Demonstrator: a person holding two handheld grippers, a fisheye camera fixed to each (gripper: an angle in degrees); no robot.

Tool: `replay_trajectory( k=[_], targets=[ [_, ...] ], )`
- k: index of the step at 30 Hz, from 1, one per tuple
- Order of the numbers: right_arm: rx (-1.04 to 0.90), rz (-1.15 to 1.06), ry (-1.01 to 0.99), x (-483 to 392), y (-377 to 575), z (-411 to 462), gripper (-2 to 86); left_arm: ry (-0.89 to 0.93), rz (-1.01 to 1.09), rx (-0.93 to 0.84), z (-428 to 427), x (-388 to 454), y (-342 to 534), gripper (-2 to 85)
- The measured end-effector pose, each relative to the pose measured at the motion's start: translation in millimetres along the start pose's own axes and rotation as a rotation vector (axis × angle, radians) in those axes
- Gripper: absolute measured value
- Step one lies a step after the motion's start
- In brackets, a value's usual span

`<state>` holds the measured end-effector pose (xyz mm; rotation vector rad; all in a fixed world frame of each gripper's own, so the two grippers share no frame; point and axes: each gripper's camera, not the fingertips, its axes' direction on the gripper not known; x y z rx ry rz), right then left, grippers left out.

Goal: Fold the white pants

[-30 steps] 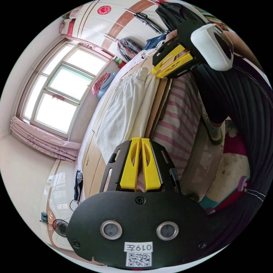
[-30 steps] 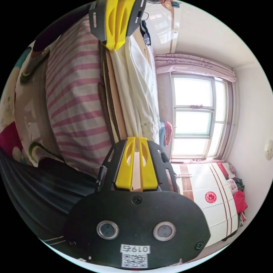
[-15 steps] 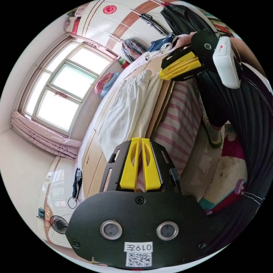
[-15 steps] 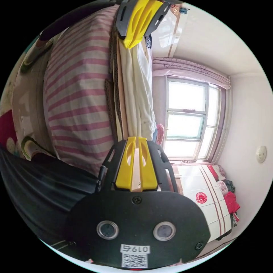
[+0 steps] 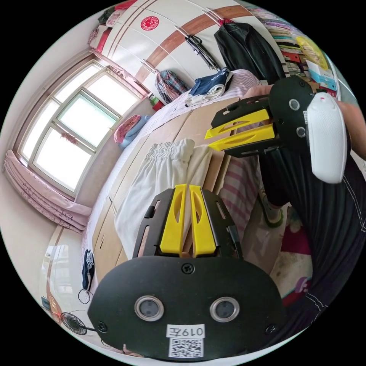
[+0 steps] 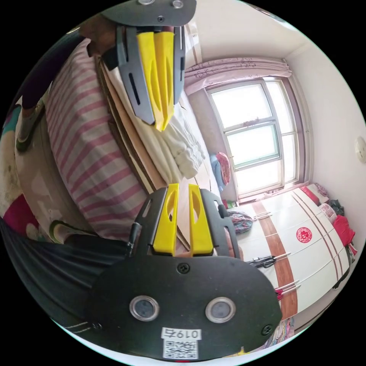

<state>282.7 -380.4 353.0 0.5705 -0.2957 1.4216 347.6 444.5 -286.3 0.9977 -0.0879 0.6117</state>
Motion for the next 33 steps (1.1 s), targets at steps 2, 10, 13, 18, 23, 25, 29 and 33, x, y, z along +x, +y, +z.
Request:
replay_trajectory(
  k=[2,10,13,18,23,25,29,33],
  targets=[
    [-0.009,0.002,-0.007,1.6,1.0,2.1,5.2,0.012,-0.005,-0.007,7.1,1.7,-9.3,1.0],
    [0.003,0.017,0.014,4.5,5.2,-5.5,3.8,0.08,-0.033,0.06,12.4,7.7,-29.5,0.6],
    [-0.01,0.004,0.004,3.6,4.6,-6.5,1.8,0.087,0.0,0.117,8.8,0.1,-45.8,0.6],
    [-0.003,0.019,0.003,7.0,4.8,-12.2,1.6,0.074,0.257,0.041,35.3,17.8,-75.9,0.7],
    [0.002,0.015,0.001,7.5,6.3,-17.4,3.7,0.032,0.364,0.003,45.5,32.0,-95.3,0.7],
    [0.002,0.025,-0.003,9.7,6.2,-18.8,4.1,0.052,0.382,-0.001,46.3,34.8,-100.6,0.7],
    [0.004,0.037,-0.012,13.3,6.0,-21.8,4.6,0.077,0.413,-0.008,44.2,40.3,-109.4,0.7],
    [0.005,0.033,-0.006,12.5,4.3,-23.8,4.7,0.025,0.442,-0.042,50.9,47.0,-116.4,0.7]
  ],
)
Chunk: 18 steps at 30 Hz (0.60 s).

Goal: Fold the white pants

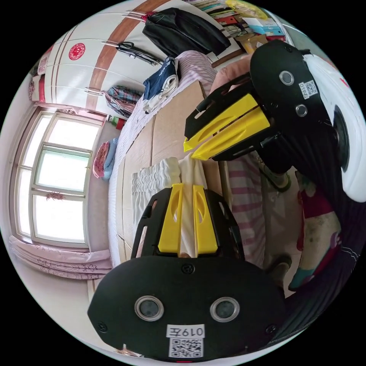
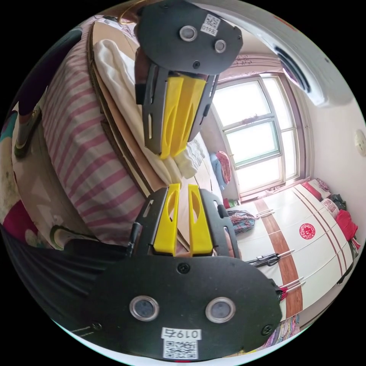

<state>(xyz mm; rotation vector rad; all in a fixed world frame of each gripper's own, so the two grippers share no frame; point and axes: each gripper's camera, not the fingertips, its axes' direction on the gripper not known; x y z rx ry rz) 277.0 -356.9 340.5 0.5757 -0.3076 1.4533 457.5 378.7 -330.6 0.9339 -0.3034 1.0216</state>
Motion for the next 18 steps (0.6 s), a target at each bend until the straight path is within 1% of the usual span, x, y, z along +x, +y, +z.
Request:
replay_trajectory(
  k=[14,18],
  targets=[
    [0.006,0.016,0.01,3.6,-5.0,-3.0,4.6,-0.001,0.096,-0.065,5.2,8.9,-25.0,0.7],
    [0.009,0.003,0.003,2.7,-6.4,-2.5,4.7,-0.03,0.047,-0.059,5.9,6.5,-25.2,0.7]
  ],
)
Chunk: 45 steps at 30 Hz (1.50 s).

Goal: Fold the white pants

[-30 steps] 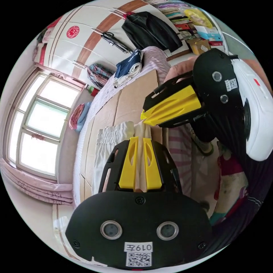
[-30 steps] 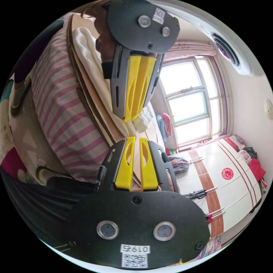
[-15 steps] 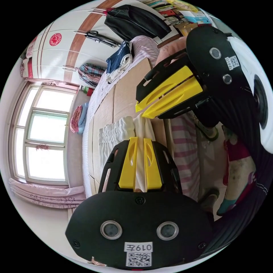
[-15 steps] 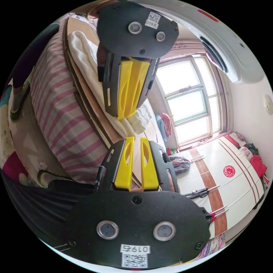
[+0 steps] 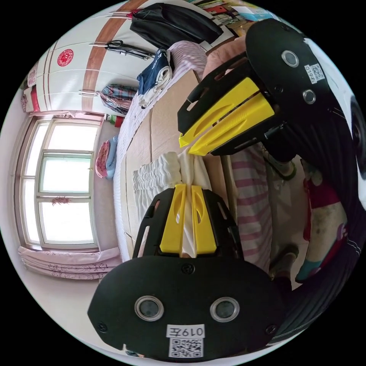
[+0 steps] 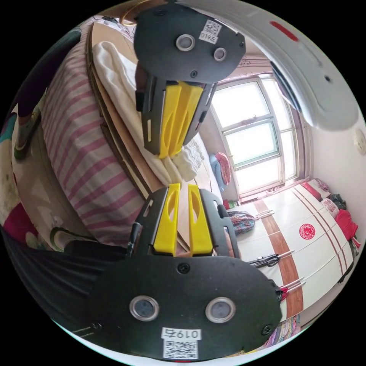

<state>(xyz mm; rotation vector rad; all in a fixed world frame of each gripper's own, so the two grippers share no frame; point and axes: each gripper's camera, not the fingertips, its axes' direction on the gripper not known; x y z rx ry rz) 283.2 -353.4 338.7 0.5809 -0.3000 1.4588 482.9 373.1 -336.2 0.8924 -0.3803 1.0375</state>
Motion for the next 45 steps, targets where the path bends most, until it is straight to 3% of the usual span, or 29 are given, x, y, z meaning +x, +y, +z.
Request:
replay_trajectory(
  k=[9,36,45],
  targets=[
    [0.041,0.043,-0.042,12.5,-1.2,-1.3,7.1,0.009,-0.155,0.031,-6.0,-14.8,10.5,0.8],
    [-0.058,-0.026,0.032,4.6,-24.8,39.0,6.7,0.029,-0.231,0.067,-22.0,-25.2,66.7,0.8],
    [-0.113,-0.132,0.103,-4.0,-32.1,49.5,-0.3,0.013,-0.178,0.057,-27.1,-13.8,96.6,1.1]
  ],
)
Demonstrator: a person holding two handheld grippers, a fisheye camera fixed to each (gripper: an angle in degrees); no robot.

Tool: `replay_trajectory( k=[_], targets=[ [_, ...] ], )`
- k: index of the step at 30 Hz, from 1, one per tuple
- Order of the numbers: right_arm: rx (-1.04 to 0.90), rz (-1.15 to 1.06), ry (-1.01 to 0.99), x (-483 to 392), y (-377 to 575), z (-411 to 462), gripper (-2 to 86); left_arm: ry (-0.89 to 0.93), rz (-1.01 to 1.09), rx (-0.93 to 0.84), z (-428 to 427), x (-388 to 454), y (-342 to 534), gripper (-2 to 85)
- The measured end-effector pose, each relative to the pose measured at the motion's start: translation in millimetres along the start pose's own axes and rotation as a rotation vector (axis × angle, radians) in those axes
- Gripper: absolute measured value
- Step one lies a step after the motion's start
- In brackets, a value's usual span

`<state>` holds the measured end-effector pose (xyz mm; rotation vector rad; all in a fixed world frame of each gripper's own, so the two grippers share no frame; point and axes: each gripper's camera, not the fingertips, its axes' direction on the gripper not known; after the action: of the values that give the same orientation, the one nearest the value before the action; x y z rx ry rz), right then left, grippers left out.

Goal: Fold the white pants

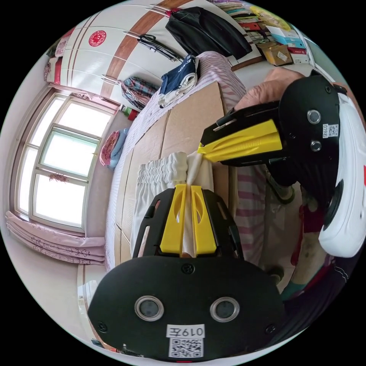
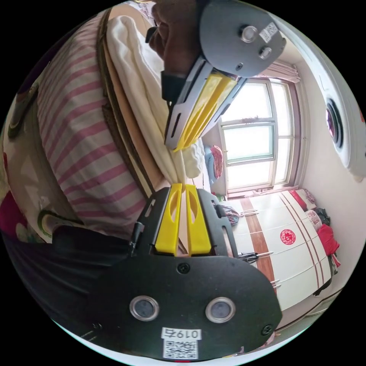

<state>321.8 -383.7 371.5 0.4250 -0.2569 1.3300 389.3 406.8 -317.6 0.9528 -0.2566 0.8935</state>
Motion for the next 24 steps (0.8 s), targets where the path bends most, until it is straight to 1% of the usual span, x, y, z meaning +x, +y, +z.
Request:
replay_trajectory(
  k=[3,5,7,10,13,14,16,18,19,21,24],
  targets=[
    [-0.016,-0.067,-0.008,-8.6,0.8,8.4,-0.6,0.047,0.007,-0.016,4.9,5.8,13.1,1.3],
    [-0.01,-0.079,0.026,-12.9,1.1,11.3,-0.6,0.004,0.003,-0.005,1.9,10.5,22.9,1.3],
    [-0.009,-0.078,0.02,-13.9,1.7,14.6,-0.5,-0.008,-0.036,0.002,-3.4,8.1,33.1,1.4],
    [-0.003,-0.09,0.049,-17.6,2.7,19.2,-0.4,0.011,-0.145,0.052,-19.5,1.4,60.4,1.4],
    [-0.003,-0.112,0.067,-20.3,3.3,23.7,-0.1,-0.086,-0.266,0.092,-44.8,7.0,98.1,1.1],
    [-0.002,-0.109,0.063,-18.9,3.6,25.4,0.0,-0.128,-0.338,0.098,-56.6,11.0,116.9,1.0],
    [-0.002,-0.101,0.057,-16.4,4.1,28.1,0.1,-0.152,-0.431,0.1,-74.5,18.2,147.9,0.9],
    [0.0,-0.096,0.054,-14.3,5.1,30.8,0.1,-0.203,-0.576,0.07,-97.5,24.9,196.0,1.0],
    [0.001,-0.095,0.054,-13.0,5.8,32.6,0.2,-0.22,-0.614,0.054,-102.3,25.5,209.1,1.0],
    [0.004,-0.091,0.051,-10.8,7.1,35.2,0.2,-0.288,-0.764,-0.041,-115.7,22.5,262.5,1.4],
    [0.006,-0.082,0.038,-5.5,8.9,39.7,0.2,-0.289,-0.867,-0.162,-119.0,10.6,322.1,2.3]
  ],
)
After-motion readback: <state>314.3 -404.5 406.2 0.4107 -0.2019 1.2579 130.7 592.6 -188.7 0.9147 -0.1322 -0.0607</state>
